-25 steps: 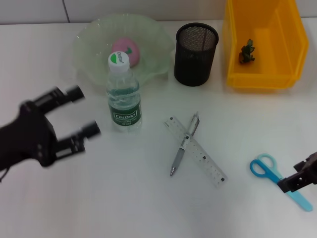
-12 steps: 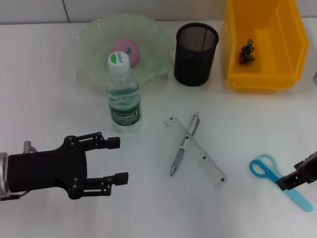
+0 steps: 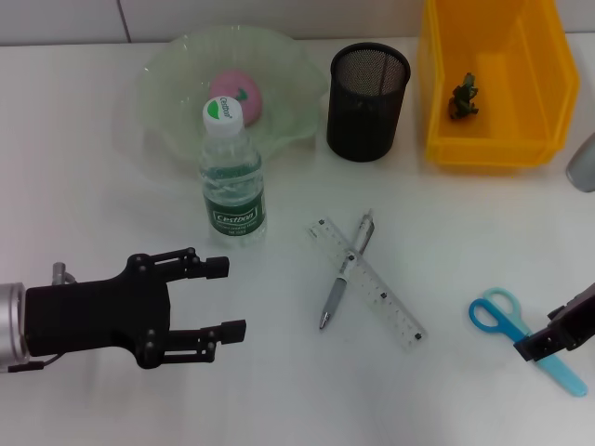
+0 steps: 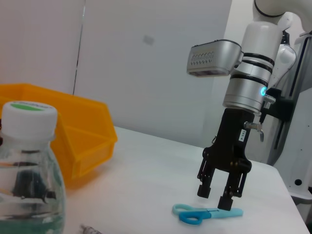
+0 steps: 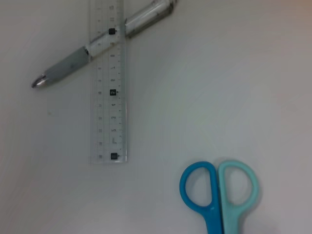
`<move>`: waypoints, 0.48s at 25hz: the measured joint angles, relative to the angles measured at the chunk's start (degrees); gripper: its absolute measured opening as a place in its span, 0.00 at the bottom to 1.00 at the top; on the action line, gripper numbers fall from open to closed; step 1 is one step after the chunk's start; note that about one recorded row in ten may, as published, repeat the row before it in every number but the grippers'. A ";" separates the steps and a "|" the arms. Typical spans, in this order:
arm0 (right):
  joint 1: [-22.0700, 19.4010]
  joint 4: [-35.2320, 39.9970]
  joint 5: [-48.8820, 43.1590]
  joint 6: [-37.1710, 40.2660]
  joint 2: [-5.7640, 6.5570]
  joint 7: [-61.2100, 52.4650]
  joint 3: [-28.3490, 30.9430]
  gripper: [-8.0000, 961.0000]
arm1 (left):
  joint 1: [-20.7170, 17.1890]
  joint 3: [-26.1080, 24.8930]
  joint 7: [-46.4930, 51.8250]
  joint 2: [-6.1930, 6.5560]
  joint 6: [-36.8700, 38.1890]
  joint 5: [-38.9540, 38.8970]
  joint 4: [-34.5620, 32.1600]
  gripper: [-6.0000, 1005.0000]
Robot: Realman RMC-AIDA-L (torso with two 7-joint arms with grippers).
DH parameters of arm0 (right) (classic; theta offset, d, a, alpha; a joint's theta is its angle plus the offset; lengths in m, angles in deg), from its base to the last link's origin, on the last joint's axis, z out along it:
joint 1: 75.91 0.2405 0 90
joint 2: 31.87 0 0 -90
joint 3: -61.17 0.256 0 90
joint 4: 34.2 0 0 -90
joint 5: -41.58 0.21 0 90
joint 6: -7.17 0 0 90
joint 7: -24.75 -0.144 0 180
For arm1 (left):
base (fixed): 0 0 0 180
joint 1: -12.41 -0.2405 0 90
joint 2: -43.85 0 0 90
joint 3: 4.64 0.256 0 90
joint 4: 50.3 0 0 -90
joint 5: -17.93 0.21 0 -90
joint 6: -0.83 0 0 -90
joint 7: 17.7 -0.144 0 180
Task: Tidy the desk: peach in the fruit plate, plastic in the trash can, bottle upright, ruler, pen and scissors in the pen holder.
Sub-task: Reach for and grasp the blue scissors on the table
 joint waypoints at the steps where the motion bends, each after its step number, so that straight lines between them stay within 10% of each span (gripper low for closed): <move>1: -0.02 -0.17 -0.03 -0.28 -0.01 -0.06 -0.28 0.70 | 0.10 0.01 0.00 -0.10 -0.22 0.01 0.00 0.71; 12: 0.23 -0.77 -1.35 -2.77 -0.04 -1.76 -4.77 0.69 | 0.67 0.47 0.02 -0.30 -0.78 0.04 0.01 0.71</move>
